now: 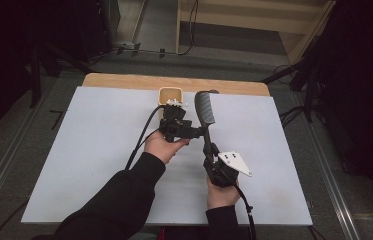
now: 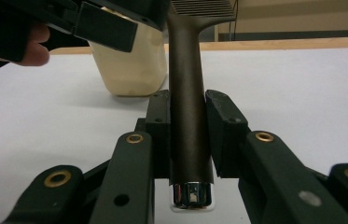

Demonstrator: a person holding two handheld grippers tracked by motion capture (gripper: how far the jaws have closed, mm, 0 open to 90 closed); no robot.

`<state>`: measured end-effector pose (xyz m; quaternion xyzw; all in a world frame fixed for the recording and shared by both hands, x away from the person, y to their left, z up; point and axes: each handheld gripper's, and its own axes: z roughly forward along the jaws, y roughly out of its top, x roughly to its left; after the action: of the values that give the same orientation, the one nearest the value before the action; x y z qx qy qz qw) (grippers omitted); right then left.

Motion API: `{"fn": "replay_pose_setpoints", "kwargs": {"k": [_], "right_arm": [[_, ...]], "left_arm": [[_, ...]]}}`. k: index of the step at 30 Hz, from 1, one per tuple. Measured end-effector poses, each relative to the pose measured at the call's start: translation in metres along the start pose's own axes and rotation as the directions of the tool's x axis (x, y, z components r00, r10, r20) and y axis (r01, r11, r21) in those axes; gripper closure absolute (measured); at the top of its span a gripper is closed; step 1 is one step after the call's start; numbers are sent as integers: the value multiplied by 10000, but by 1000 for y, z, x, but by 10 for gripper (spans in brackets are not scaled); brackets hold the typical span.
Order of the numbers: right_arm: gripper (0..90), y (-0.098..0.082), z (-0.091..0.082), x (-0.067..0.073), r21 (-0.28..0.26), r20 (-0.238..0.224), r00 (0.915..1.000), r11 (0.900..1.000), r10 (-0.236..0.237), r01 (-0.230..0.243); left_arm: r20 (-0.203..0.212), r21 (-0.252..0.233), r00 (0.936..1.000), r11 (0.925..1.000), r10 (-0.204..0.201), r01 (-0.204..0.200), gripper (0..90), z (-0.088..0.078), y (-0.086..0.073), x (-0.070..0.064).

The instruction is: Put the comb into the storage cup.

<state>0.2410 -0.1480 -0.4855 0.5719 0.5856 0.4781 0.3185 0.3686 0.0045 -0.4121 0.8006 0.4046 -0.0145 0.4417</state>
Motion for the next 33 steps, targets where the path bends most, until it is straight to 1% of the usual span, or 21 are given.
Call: {"fn": "replay_pose_setpoints", "kwargs": {"k": [2,4,8,11,15,19,22,23,25,28,30,33], "right_arm": [[702,0,0,1,-14,-17,10000,10000,32,-32],[702,0,1,1,-16,-5,10000,10000,39,-39],[702,0,2,2,-87,46,10000,9999,60,-60],[702,1,2,3,-138,48,10000,9999,74,-74],[702,1,2,4,-203,41,9999,9997,106,-105],[702,1,2,4,-213,-25,9999,9997,119,-119],[702,1,2,4,-216,-47,9999,9997,141,-142],[702,1,2,4,-215,-44,9999,9997,132,-132],[702,1,2,4,-224,-29,9999,9996,143,-143],[703,1,1,4,-224,-61,9998,9996,181,-182],[702,1,1,5,-258,-63,9998,9995,192,-194],[702,1,0,4,-331,-3,9998,9993,179,-179]], "left_arm": [[-177,-77,9996,9998,201,-203,311,2,-1,-2],[-200,-94,9996,9998,185,-187,319,4,-1,-4],[-137,-81,9999,10000,-47,46,334,8,-1,-6],[-106,-87,9999,9999,-115,114,335,11,1,-9],[-15,-92,9993,9992,-386,386,345,16,2,-11],[59,8,9982,9982,-598,598,371,21,3,-11],[62,114,9968,9968,-797,796,411,24,2,-10],[70,83,9962,9962,-872,871,416,25,2,-10],[80,60,9952,9953,-972,971,463,26,1,-10],[280,136,9929,9932,-1157,1153,518,28,1,-10],[285,91,9925,9929,-1185,1183,552,28,1,-10],[296,149,9920,9923,-1230,1226,596,29,1,-10]]}}
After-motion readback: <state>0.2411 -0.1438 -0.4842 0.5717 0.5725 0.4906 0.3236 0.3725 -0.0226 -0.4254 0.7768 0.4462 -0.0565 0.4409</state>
